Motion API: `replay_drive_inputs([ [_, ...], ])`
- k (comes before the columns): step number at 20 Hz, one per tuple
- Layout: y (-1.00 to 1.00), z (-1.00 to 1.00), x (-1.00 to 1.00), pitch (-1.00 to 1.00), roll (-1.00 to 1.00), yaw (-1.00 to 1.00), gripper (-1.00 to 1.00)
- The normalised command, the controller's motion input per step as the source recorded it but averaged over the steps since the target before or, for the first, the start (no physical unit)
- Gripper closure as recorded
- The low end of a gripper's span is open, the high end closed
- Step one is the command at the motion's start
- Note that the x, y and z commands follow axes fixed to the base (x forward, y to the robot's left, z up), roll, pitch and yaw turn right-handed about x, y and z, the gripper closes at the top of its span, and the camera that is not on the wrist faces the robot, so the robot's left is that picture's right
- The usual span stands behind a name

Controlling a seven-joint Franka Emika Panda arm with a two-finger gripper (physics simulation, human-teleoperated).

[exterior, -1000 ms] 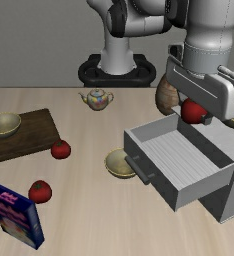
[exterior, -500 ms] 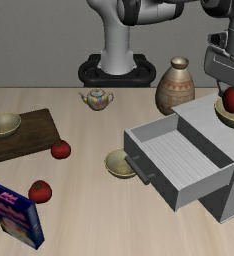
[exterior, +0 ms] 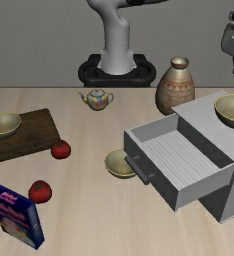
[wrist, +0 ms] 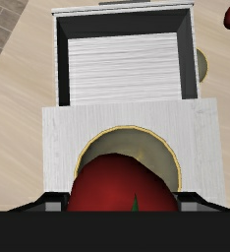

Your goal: Pick the tomato in the top layer of the drawer and place it on the porcelain bowl at the top of the cabinet

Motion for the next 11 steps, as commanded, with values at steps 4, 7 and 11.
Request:
replay_drive_inputs([
  [4, 0.00, 0.00, 0.00, 0.00, 0.00, 0.00, -1.00],
  [7, 0.00, 0.00, 0.00, 0.00, 0.00, 0.00, -1.00],
  [11, 0.00, 0.00, 0.00, 0.00, 0.00, 0.00, -1.00],
])
